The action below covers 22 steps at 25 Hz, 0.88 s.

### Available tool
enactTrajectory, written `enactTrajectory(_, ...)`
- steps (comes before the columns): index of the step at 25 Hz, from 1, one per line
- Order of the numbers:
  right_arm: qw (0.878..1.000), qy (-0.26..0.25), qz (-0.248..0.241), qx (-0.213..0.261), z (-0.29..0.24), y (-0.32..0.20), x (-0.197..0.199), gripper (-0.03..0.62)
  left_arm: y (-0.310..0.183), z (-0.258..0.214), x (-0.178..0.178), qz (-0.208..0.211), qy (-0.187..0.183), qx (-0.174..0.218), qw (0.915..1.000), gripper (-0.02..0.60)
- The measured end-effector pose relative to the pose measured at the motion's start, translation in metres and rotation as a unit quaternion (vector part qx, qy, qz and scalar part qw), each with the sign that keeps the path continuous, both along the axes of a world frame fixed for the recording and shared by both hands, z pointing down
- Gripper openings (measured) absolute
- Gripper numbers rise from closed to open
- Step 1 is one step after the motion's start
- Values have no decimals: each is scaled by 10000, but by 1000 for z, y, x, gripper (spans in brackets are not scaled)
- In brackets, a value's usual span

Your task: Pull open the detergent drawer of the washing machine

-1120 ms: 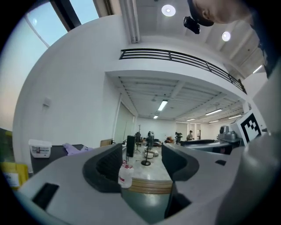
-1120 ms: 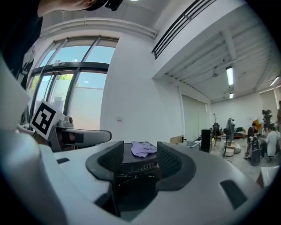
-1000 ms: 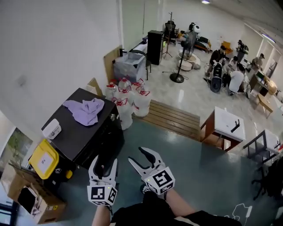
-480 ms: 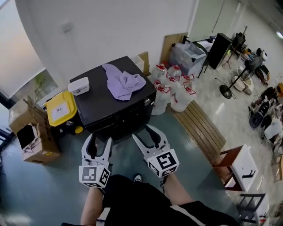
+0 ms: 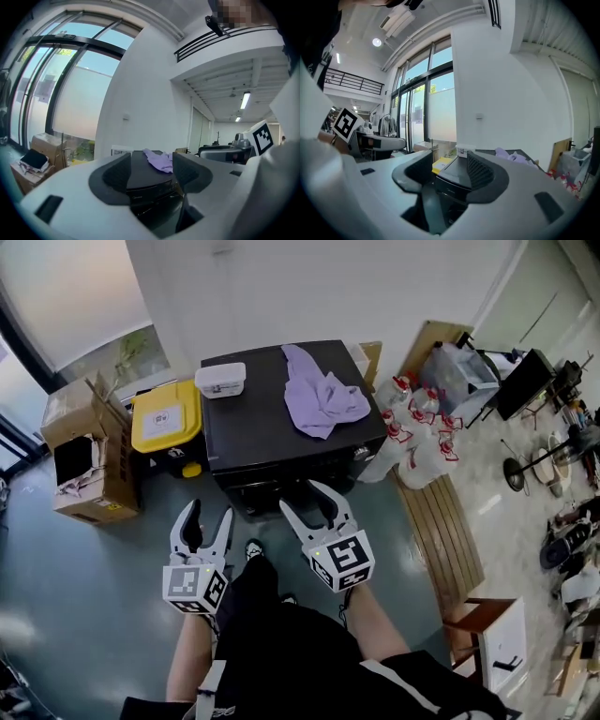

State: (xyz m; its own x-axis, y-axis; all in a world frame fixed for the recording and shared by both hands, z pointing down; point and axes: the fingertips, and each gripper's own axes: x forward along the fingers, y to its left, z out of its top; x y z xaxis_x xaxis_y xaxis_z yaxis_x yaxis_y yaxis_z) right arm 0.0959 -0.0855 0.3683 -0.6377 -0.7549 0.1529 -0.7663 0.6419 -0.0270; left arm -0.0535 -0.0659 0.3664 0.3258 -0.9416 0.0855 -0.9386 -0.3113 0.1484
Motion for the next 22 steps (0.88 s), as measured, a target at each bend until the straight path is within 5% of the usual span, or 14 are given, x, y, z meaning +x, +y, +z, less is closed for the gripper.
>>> enactTrajectory(22,9857,688,-51,-1535,155,-105,-57,238,-110,152,-55,188,229,-1502,9882,272)
